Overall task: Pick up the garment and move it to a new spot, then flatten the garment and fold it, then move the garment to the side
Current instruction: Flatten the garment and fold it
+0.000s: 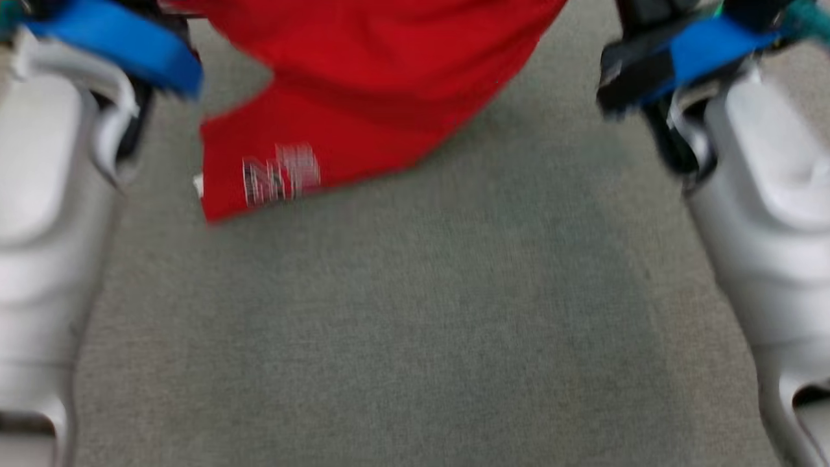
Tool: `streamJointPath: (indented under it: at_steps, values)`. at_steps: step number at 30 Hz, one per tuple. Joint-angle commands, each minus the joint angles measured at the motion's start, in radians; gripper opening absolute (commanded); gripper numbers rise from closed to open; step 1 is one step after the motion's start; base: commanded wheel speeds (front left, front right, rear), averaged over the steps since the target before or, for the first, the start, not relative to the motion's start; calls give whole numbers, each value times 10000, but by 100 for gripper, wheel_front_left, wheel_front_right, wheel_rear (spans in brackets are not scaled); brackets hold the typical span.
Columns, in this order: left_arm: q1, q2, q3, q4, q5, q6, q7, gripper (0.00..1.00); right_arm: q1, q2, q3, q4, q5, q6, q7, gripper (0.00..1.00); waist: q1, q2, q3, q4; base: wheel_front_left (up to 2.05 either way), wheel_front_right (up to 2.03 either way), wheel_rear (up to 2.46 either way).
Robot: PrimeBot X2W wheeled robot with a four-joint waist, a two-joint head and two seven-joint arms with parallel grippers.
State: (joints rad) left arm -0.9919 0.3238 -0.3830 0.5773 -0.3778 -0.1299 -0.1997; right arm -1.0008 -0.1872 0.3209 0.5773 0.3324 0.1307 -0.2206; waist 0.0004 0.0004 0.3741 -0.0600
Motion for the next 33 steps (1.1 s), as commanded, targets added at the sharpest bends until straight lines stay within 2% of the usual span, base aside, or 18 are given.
streamJointPath:
  at_steps: [1,5,8,11,14,17,21,26,33]
  values:
    - [-947,147,-59,335,-217,-2,73,0,-969,145,-160,484,206,2,25,0,-4,-4,359,21,0,0,0]
    - [-3375,294,-511,1308,-570,-3,289,0,-3290,389,-472,1708,386,2,-102,0,-4,-4,940,-113,0,0,0]
    - [-4672,138,-838,1935,-688,-3,126,0,-4572,484,-617,2531,383,2,-252,0,-4,-4,1188,-165,0,0,0]
    - [-5478,-11,-1192,2472,-859,-3,-73,0,-5206,541,-632,3235,395,2,-372,0,-4,-4,1312,-198,0,0,0]
    - [-5452,-135,-1607,2927,-1242,-3,-275,0,-5178,584,-380,3740,338,2,-426,0,-4,-4,1338,-193,0,0,0]
    - [-4756,-227,-1943,3319,-1534,-3,-499,0,-4566,554,-140,4061,404,2,-448,0,-4,-4,1253,-189,0,0,0]
    - [-3295,-307,-1849,3408,-1984,-3,-659,0,-3213,598,44,3746,523,2,-456,0,-4,-4,1003,-220,0,0,0]
    - [-490,-380,-933,1999,-1751,321,-661,0,-932,493,444,2724,722,2,-451,0,-4,-4,517,-188,0,0,0]
    - [3753,-798,286,-125,-1092,745,-667,0,2841,35,886,573,1388,2,-453,0,-4,-4,-448,-23,0,0,0]
